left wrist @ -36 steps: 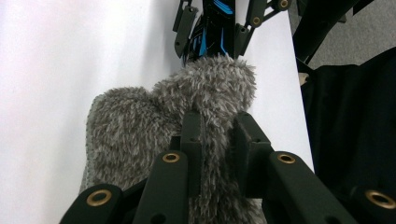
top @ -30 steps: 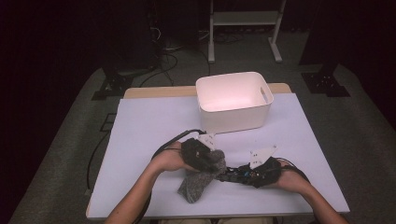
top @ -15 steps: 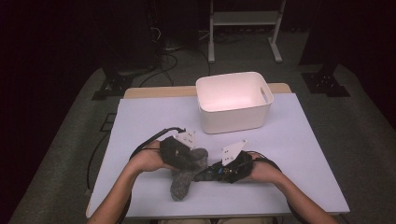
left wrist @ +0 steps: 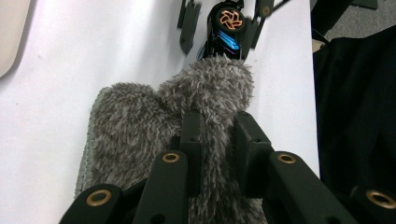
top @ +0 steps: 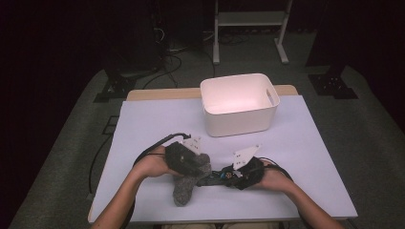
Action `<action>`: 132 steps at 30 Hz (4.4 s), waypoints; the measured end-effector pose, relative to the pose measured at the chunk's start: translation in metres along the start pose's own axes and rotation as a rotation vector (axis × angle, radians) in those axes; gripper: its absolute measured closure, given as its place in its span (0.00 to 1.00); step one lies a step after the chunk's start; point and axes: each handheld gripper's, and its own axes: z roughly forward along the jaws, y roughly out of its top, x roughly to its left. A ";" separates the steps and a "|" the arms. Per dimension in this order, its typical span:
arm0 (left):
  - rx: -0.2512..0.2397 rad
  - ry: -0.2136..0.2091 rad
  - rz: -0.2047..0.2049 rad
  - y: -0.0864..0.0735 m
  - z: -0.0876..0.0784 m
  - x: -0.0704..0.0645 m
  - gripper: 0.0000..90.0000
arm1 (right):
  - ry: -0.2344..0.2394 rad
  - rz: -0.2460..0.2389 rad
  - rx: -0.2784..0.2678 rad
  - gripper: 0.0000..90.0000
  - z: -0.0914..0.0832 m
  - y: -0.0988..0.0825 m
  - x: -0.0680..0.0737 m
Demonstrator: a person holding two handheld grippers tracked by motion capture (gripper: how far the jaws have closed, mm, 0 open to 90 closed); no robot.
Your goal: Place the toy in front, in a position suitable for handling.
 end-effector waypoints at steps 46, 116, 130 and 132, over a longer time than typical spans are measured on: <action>0.025 0.058 0.059 0.031 0.023 -0.007 0.94 | -0.054 0.052 -0.018 0.71 0.004 -0.014 0.006; -0.039 0.075 -0.036 -0.012 -0.010 -0.011 0.56 | -0.089 -0.107 -0.082 0.66 0.007 0.031 0.010; -0.096 0.087 -0.040 -0.020 -0.009 -0.007 0.91 | -0.070 -0.088 0.013 0.66 0.008 0.029 0.009; -0.112 0.092 -0.056 -0.026 -0.011 -0.006 0.91 | -0.051 -0.079 0.011 0.68 0.002 0.029 0.007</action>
